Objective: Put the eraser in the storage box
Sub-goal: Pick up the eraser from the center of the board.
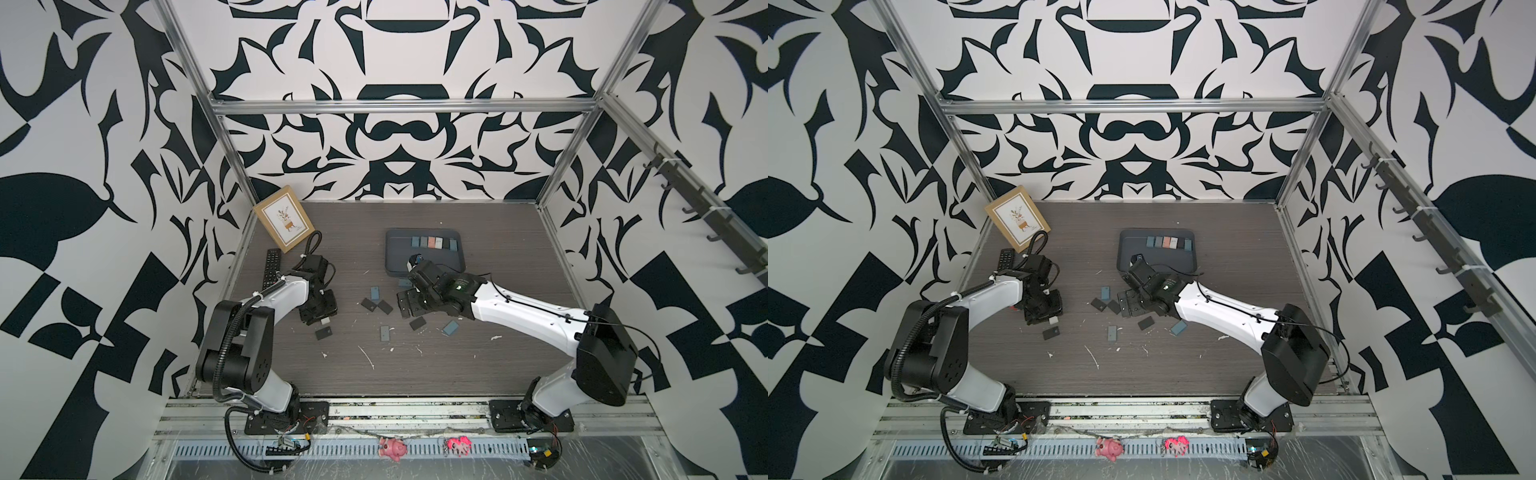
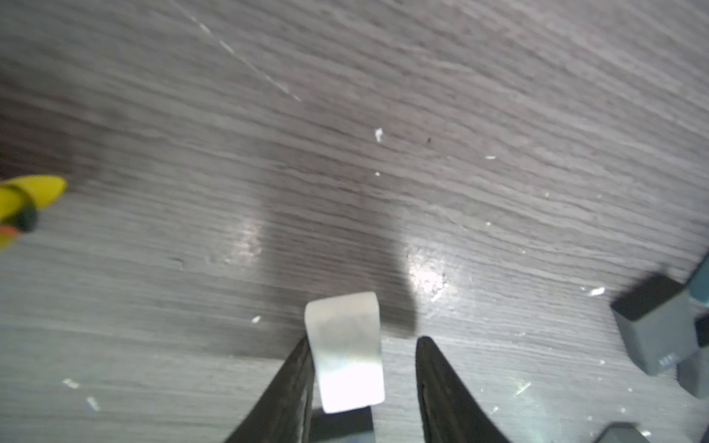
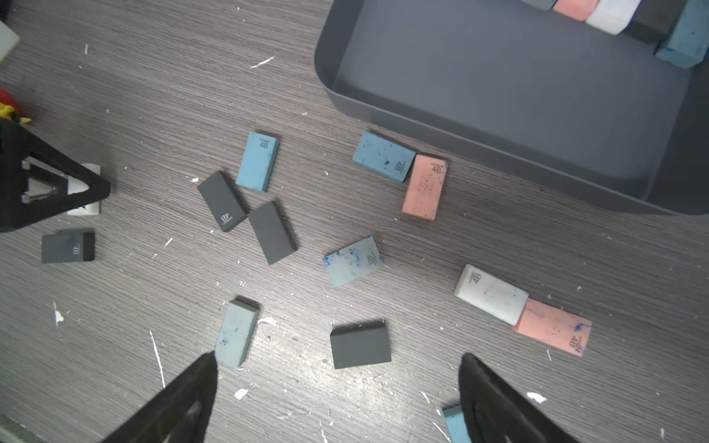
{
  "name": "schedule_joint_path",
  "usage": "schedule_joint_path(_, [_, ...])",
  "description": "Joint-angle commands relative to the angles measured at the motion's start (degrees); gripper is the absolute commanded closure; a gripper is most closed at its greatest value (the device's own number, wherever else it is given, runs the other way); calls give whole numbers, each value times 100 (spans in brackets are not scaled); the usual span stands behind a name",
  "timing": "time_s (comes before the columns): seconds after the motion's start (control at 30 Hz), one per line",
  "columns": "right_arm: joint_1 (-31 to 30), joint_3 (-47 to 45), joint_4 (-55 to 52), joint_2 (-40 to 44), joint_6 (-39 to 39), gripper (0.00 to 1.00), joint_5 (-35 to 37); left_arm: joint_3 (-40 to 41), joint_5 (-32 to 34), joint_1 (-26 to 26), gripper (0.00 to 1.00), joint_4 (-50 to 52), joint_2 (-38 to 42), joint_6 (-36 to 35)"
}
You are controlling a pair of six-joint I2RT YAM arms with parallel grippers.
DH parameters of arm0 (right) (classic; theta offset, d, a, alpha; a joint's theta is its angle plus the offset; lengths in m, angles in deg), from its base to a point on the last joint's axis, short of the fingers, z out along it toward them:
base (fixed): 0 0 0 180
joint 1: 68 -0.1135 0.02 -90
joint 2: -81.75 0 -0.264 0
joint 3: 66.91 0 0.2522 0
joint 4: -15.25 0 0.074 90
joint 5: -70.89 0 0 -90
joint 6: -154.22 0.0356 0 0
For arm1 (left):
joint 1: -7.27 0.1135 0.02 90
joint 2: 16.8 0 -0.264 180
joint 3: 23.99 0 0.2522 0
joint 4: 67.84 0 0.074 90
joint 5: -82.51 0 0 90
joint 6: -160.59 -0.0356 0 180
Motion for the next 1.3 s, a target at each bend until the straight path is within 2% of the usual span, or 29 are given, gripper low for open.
schedule_joint_path(0.0, [-30, 2, 52, 228, 67, 1, 152, 24, 24, -30, 53, 340, -267, 12])
schedule_joint_path(0.23, [-22, -16, 49, 274, 76, 1, 167, -113, 52, -106, 57, 373, -470, -36])
schedule_joint_path(0.43, [-25, -52, 63, 310, 85, 1, 365, -340, 243, -480, 60, 440, -673, 8])
schedule_joint_path(0.6, [-17, -63, 31, 397, 85, 1, 423, -418, 316, -597, 64, 469, -818, 21])
schedule_joint_path(1.27, [31, -129, 39, 535, 125, 1, 454, -683, 444, -1081, 75, 329, -541, -66])
